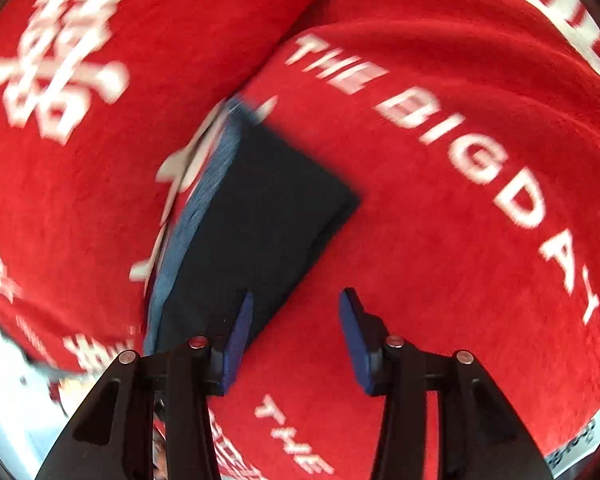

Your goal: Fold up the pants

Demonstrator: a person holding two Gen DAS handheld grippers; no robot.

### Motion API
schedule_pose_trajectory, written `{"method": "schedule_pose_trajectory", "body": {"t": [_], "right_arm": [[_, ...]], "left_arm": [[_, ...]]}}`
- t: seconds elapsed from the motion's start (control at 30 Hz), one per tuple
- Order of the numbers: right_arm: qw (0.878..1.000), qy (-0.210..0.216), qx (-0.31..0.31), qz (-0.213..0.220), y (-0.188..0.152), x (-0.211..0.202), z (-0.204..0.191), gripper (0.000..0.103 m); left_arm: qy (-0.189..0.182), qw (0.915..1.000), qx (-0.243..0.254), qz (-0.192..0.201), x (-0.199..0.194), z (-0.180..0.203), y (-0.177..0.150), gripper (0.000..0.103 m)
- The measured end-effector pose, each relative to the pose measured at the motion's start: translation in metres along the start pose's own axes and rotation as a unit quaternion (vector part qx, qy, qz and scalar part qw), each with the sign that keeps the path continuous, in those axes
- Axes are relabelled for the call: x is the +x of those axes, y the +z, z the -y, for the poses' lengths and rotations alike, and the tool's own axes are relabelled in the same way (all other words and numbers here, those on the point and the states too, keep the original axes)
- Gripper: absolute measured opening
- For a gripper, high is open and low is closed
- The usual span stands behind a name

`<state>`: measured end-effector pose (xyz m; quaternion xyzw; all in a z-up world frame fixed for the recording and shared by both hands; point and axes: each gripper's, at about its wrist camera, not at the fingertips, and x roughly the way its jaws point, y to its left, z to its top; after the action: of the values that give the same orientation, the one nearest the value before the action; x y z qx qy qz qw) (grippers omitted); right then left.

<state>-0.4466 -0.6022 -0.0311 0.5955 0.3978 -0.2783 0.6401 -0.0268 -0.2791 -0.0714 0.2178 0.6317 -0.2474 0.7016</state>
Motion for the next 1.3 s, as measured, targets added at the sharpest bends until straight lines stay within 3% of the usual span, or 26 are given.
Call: {"method": "schedule_pose_trajectory", "body": {"t": [0.17, 0.3, 0.5, 0.57, 0.77, 0.93, 1.03, 1.13, 1.3], "right_arm": [[0.992, 0.044, -0.072, -0.092, -0.061, 0.045, -0.063, 0.05], [0.978, 0.064, -0.113, -0.162, -0.123, 0.101, -0.116, 0.05], [0.955, 0.036, -0.229, -0.183, -0.176, 0.154, -0.214, 0.05], [0.938, 0.018, -0.289, -0.189, -0.193, 0.173, -0.253, 0.05], [0.865, 0.011, -0.451, -0.218, -0.218, 0.265, -0.393, 0.05], [0.785, -0.004, -0.564, -0.257, -0.263, 0.368, -0.486, 0.05], [0.742, -0.023, -0.612, -0.274, -0.291, 0.414, -0.511, 0.05], [0.719, -0.034, -0.638, -0.274, -0.308, 0.448, -0.527, 0.05], [0.71, -0.073, -0.636, -0.293, -0.315, 0.493, -0.535, 0.05]], "left_arm": [[0.021, 0.9993, -0.03, 0.011, -0.006, -0.06, -0.006, 0.076], [0.024, 0.9987, -0.042, 0.019, -0.006, -0.105, -0.009, 0.076], [0.012, 0.9981, -0.052, 0.028, -0.012, -0.18, -0.011, 0.076], [0.007, 0.9974, -0.062, 0.036, -0.015, -0.213, -0.012, 0.076], [0.004, 0.9958, -0.061, 0.069, -0.01, -0.308, -0.008, 0.076], [-0.036, 0.9967, -0.051, 0.053, 0.018, -0.35, -0.004, 0.076], [-0.075, 0.9947, -0.048, 0.051, 0.027, -0.359, -0.008, 0.076], [-0.116, 0.9907, -0.037, 0.061, 0.03, -0.364, -0.01, 0.076], [-0.146, 0.9858, -0.018, 0.082, 0.028, -0.364, -0.014, 0.076]]}}
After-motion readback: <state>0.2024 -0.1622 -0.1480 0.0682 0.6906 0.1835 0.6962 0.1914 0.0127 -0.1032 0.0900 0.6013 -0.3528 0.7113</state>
